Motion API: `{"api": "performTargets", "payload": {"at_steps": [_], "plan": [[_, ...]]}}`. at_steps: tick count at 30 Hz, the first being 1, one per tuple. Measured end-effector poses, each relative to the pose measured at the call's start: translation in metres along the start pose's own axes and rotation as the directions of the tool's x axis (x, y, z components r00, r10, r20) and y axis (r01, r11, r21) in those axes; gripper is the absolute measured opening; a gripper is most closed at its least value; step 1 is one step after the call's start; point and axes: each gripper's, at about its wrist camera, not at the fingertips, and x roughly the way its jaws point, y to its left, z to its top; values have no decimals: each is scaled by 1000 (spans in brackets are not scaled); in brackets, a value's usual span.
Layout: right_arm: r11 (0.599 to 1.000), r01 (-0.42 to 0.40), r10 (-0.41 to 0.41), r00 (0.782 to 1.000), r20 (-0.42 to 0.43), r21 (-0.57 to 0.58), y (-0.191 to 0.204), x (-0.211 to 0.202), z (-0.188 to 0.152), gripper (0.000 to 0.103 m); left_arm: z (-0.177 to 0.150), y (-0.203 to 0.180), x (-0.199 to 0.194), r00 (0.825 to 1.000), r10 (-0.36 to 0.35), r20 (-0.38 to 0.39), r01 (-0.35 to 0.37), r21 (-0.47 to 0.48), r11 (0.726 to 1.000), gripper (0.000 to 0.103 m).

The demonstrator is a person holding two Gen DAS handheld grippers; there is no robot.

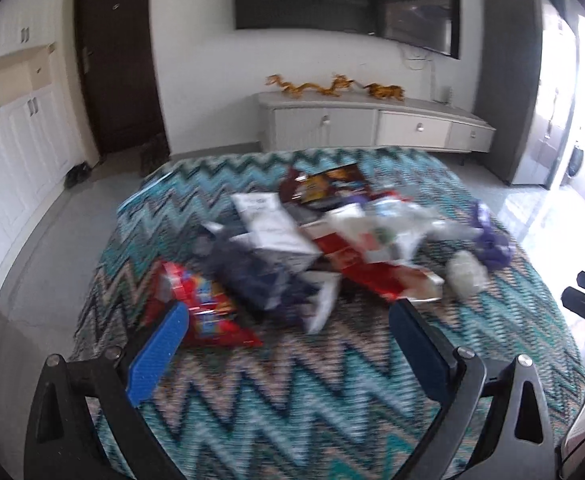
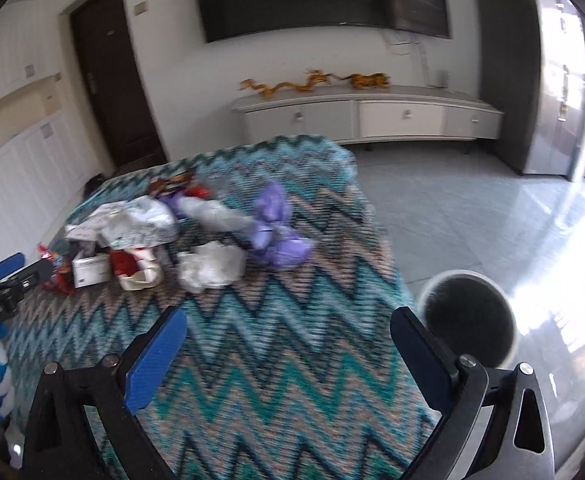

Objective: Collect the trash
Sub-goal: 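Grasp the red chip bag with the left tool while the right tool grasps white tissue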

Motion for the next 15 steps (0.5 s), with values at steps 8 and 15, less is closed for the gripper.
{"api": "performTargets", "payload": {"at_steps": [8,15], "plan": [[979,-182,174,981,-86,-96,48,50,23,70,6,71,31,998,40,-44,-45,-115,992,100],[973,-193,172,972,-159,-130,60,99,32,60,3,81,67,992,6,-130,-23,-134,991,78]]}}
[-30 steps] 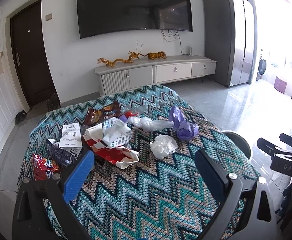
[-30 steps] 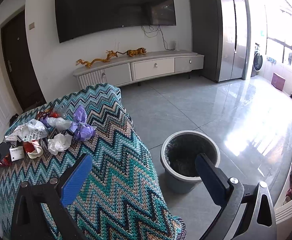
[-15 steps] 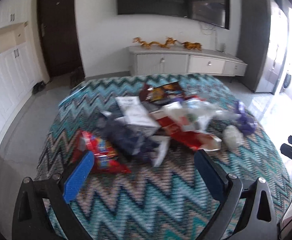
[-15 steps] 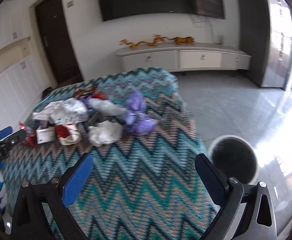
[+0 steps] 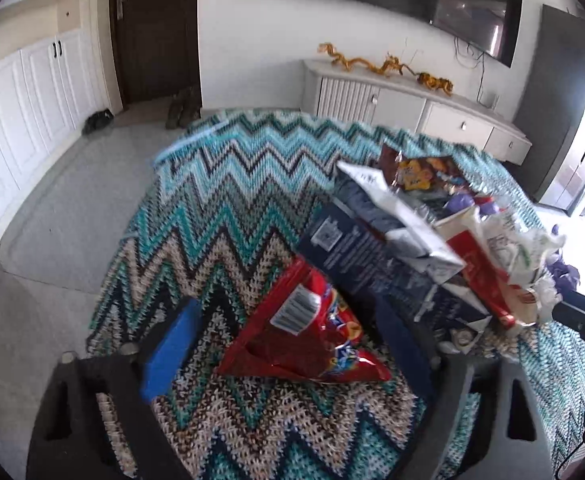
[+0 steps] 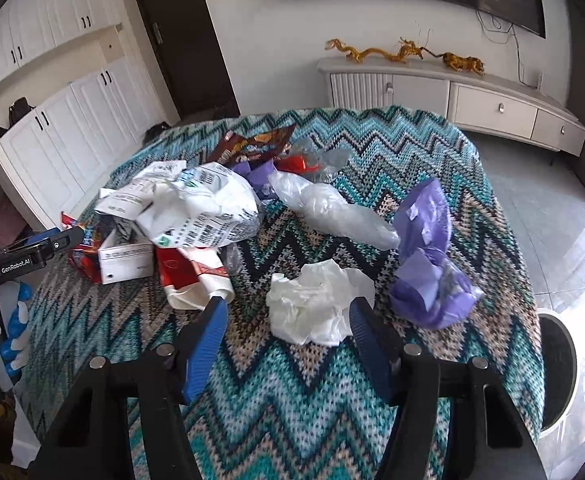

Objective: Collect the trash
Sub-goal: 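Grasp the red chip bag with the left tool while the right tool grasps white tissue, then carry both items over the bin and open both tools to drop them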

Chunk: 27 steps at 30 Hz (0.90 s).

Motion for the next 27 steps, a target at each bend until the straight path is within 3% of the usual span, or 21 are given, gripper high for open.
{"api": "performTargets", "payload": {"at_steps": [2,3,5,9,17,18,19,22,27], "plan": [[1000,1,-1,1000,-24,8,-3,13,1,53,-3,0,7,999,-19,-29,19,-10,1000,61],[1000,-2,2,999,-36,11,-6,17,1,50,-6,1,9,999,-25,-37,24,-13,1000,58],[1000,-17,18,998,-60,15,-8,23,-1,34,-10,2,6,999,-25,-36,24,-13,1000,46],[998,-50,51,997,-51,24,-9,19,-8,21,-14,7,-11,1000,-12,-4,12,-18,1000,38],[990,-142,141,989,40,20,2,-27,-20,20,-18,16,-69,997,19,81,-15,-38,999,36],[988,-150,149,987,53,22,2,-34,-21,20,-17,14,-77,996,7,90,-4,-36,999,35],[987,-160,158,985,68,24,3,-42,-23,20,-14,11,-82,995,-5,99,8,-30,1000,28],[984,-176,171,978,116,35,-5,-65,-28,20,-5,-12,-100,992,-53,118,51,18,999,28],[987,-138,119,974,195,87,-42,-109,-40,20,18,-88,-113,975,-188,114,169,162,972,27]]}}
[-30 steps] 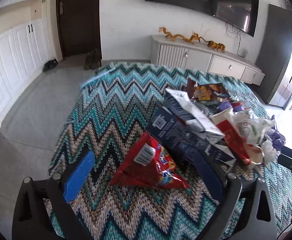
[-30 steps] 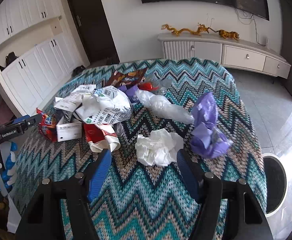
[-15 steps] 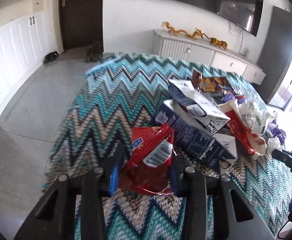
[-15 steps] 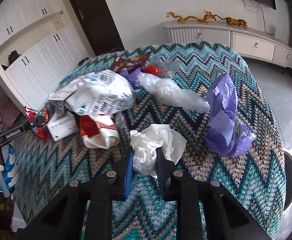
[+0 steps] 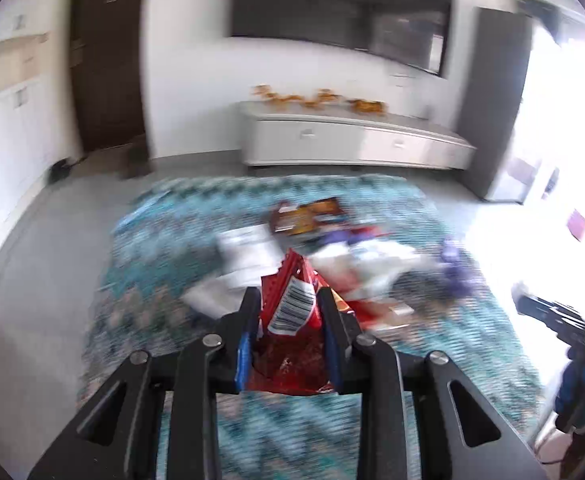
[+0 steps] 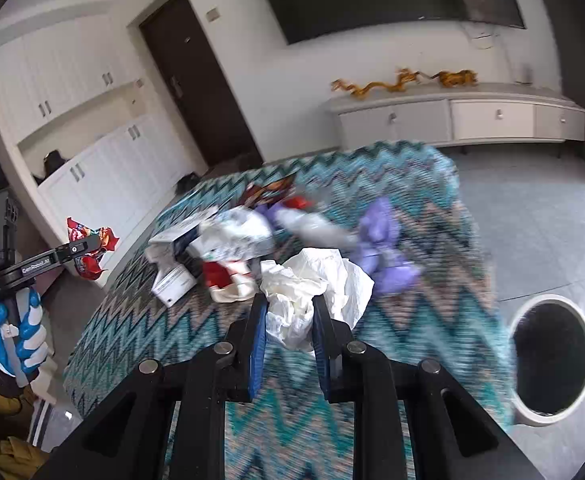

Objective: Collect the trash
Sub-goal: 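Carry both items over the bin and open both tools to drop them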

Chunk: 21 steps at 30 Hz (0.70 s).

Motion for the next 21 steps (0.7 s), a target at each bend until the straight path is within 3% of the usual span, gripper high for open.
{"api": "performTargets", "payload": {"at_steps": [5,11,16,21], "plan": [[989,117,-124,990,67,94,-66,-49,-5,20,33,-95,30,985,-162,-51,168,124,978,26],[935,235,-255,966,41,264,-169,-77,-27,20,57,-239,99,937,-293,-191,337,266,903,27],[881,291,-302,953,-32,373,-250,-65,-46,20,59,-339,174,898,-318,-306,404,284,869,29],[837,312,-303,948,-94,450,-314,-47,-65,23,45,-405,239,865,-317,-389,432,257,864,29]]}}
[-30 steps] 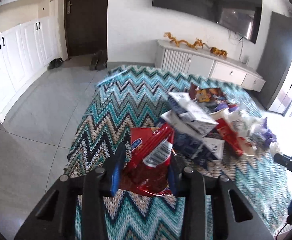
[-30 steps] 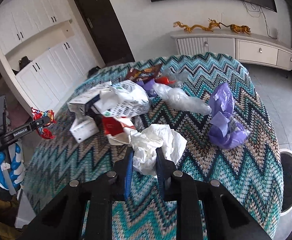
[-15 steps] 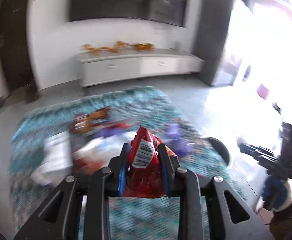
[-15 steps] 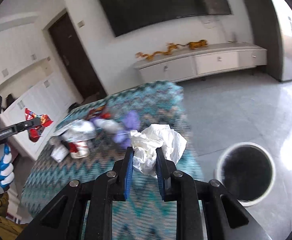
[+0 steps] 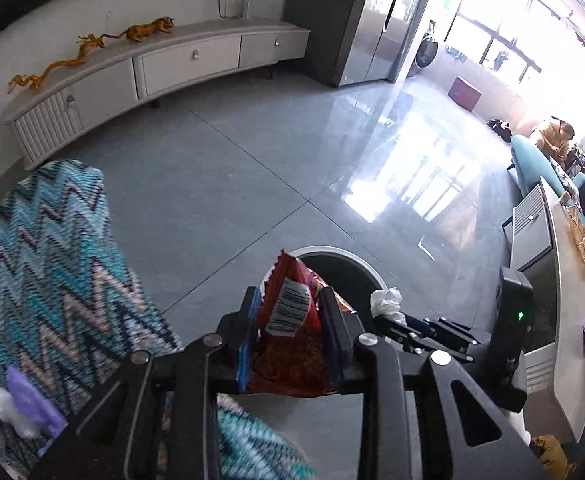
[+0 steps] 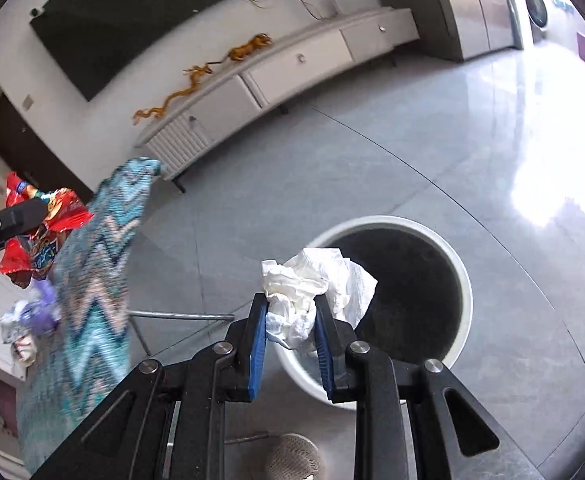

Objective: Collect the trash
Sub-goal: 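Carry both items over the bin and open both tools to drop them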

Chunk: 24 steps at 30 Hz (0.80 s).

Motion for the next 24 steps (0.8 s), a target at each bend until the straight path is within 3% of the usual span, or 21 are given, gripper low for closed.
{"api": "performTargets", "payload": {"at_steps": [6,11,13,16,17,24], "plan": [[998,25,-22,999,-50,55,-42,35,8,23,13,-11,72,997,-41,-71,38,-30,999,41],[995,59,-52,996,-79,87,-60,52,10,29,13,-9,94,992,-72,-101,66,-64,996,46],[994,62,-55,995,-84,94,-63,53,9,30,11,-7,90,992,-81,-93,75,-70,995,46],[993,76,-69,994,-85,90,-61,51,8,49,9,-5,71,996,-66,-56,63,-58,996,46],[993,79,-72,994,-84,88,-60,50,8,51,10,-3,63,997,-67,-41,64,-60,996,46],[994,87,-84,995,-48,63,-39,22,14,51,1,2,-15,993,-86,75,89,-40,995,46]]}}
